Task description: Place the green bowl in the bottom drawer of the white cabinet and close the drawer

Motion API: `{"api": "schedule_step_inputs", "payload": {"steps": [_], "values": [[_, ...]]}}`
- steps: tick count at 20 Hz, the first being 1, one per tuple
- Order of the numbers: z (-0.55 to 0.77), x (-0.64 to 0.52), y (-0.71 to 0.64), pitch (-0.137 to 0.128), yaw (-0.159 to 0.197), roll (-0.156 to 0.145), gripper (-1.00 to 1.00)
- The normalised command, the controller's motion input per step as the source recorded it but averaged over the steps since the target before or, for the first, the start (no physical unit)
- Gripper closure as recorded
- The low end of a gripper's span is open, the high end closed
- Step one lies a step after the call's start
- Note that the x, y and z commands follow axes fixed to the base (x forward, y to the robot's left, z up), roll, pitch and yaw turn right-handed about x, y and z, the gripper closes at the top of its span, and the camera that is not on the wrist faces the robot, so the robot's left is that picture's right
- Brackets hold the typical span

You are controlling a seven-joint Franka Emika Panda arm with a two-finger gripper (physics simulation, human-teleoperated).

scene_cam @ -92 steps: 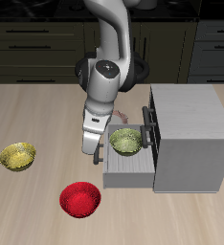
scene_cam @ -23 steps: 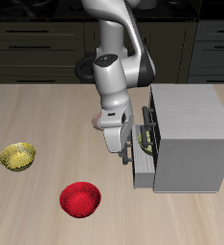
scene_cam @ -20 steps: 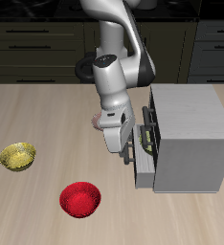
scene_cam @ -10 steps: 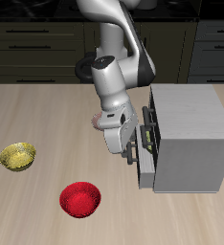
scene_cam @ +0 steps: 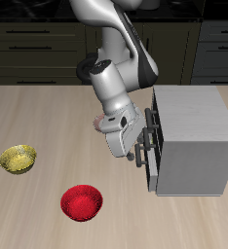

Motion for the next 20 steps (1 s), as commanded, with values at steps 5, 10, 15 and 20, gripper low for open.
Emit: {"api": "schedule_step_inputs", "payload": {"steps": [5, 10, 15, 20], "values": [[-0.05, 0.24, 0.84, -0.083, -0.038, 0.107, -1.00], [0.51, 0.38, 0.71, -0.203, -0.122, -0.027, -1.00], [0.22, 0.30, 0.60, -0.056, 0.050, 0.065, -1.00], [0.51, -0.20, 1.54, -0.098, -0.075, 0.154, -1.00]]}}
